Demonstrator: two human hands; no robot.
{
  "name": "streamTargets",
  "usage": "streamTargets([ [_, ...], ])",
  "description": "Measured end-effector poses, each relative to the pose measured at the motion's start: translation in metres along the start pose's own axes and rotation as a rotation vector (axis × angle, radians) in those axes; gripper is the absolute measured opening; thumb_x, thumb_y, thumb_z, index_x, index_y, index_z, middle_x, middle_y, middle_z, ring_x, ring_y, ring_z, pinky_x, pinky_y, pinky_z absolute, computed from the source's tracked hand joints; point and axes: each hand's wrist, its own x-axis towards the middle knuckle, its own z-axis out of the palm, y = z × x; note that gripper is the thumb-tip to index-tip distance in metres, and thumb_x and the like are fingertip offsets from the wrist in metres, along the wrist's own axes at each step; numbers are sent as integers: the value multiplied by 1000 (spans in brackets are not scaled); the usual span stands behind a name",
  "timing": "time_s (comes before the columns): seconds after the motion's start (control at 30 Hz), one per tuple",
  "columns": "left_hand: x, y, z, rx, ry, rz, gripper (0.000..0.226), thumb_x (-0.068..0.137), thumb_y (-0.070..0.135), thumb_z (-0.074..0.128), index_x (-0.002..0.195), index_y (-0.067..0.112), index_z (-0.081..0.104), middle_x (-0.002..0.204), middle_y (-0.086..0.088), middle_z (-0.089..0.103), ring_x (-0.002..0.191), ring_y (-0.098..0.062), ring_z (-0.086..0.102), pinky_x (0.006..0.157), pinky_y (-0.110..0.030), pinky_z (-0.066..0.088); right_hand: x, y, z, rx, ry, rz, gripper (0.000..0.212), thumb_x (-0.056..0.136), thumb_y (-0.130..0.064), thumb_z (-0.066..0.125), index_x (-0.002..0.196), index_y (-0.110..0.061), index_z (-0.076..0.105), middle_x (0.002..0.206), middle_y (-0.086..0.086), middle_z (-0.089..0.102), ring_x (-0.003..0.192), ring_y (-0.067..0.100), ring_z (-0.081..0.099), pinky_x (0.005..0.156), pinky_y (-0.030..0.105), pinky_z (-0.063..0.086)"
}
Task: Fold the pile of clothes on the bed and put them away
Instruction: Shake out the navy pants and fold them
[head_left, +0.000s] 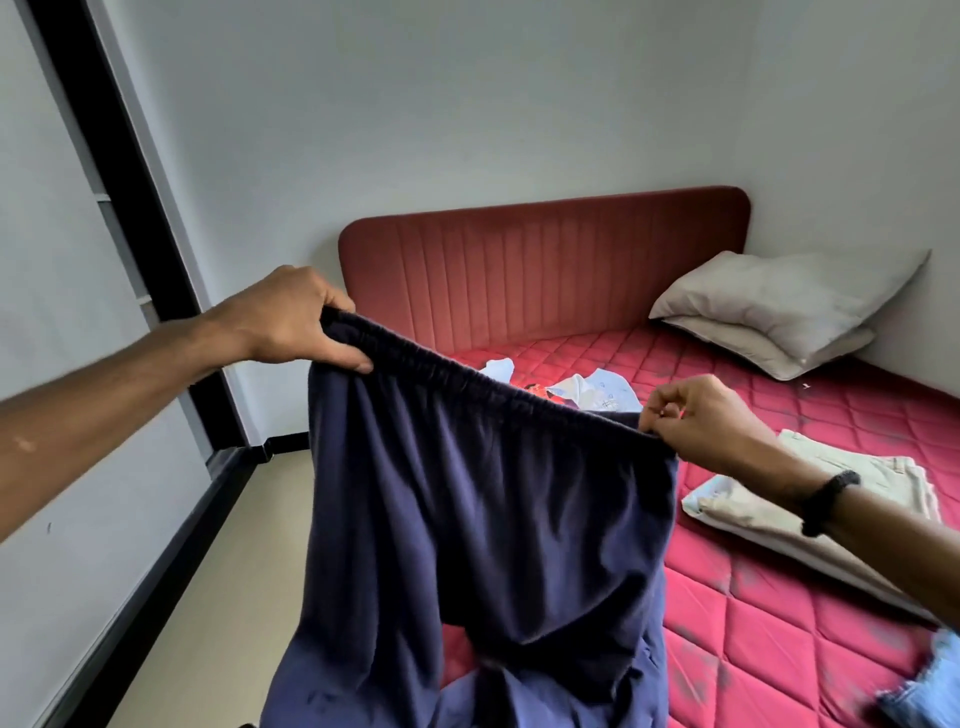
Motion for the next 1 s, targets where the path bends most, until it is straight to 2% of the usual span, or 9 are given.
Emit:
streamTargets([
  [0.13,-6,-15,-2,-537,147,-167,43,69,16,94,104,19,68,88,-6,79,78,-14,70,82,-31,55,-10,-6,-40,-158,-80,-247,47,83,-46,40,65,-4,47,55,7,47,52,17,45,58,43,49],
  [0.27,-12,-9,7,-979,119,-256,54,67,11,89,119,10,73,112,-16,77,108,-26,74,96,-32,58,-38,-7,-61,-329,29,-436,70,86,-81,52,56,-18,56,52,-9,53,47,7,48,49,25,44],
  [0.4,-24,-3,2,-1280,103,-206,28,79,20,80,105,10,81,122,-14,74,106,-19,74,93,-28,59,-45,-12,-89,-154,208,-505,26,77,-60,78,97,-46,69,83,-21,70,57,5,59,55,13,45],
  [0.43,-27,-4,-3,-1321,77,-142,28,79,24,81,104,11,81,122,-13,73,104,-18,74,92,-28,60,-42,-10,-99,-154,189,-506,47,77,-42,86,117,-52,63,93,-22,71,63,7,62,60,14,48],
  [0.5,-33,-6,-12,-1306,-20,32,40,71,29,94,104,12,81,115,-11,76,100,-18,75,94,-31,60,-30,-3,-111,-286,131,-502,77,80,-13,84,135,-57,53,110,-29,68,84,2,68,74,21,54],
  [0.67,-36,10,-24,-1329,-425,493,45,96,-12,39,110,10,75,106,-6,76,101,-22,72,94,-33,56,-4,-37,-116,-283,25,-556,41,68,7,64,75,-34,65,95,-16,58,83,7,61,73,40,52],
  [0.73,-29,22,-25,-1239,-551,710,19,94,2,62,103,11,76,97,-4,73,85,-26,64,80,-39,51,4,-27,-132,-58,68,-621,43,73,20,70,72,-23,69,98,-13,61,89,13,64,81,32,53],
  [0.87,-22,45,-31,-1158,-758,990,27,100,26,64,110,5,76,103,-10,74,89,-28,64,68,-61,39,6,4,-163,135,131,-655,35,90,6,74,107,-25,77,123,9,66,115,39,66,93,53,56],
  [1.0,-20,95,-13,-1002,-422,759,25,93,16,73,116,5,74,117,-15,70,112,-30,62,95,-53,47,-13,-112,-113,320,-135,-954,32,88,-43,77,68,-17,77,116,18,57,114,39,60,100,43,48],
])
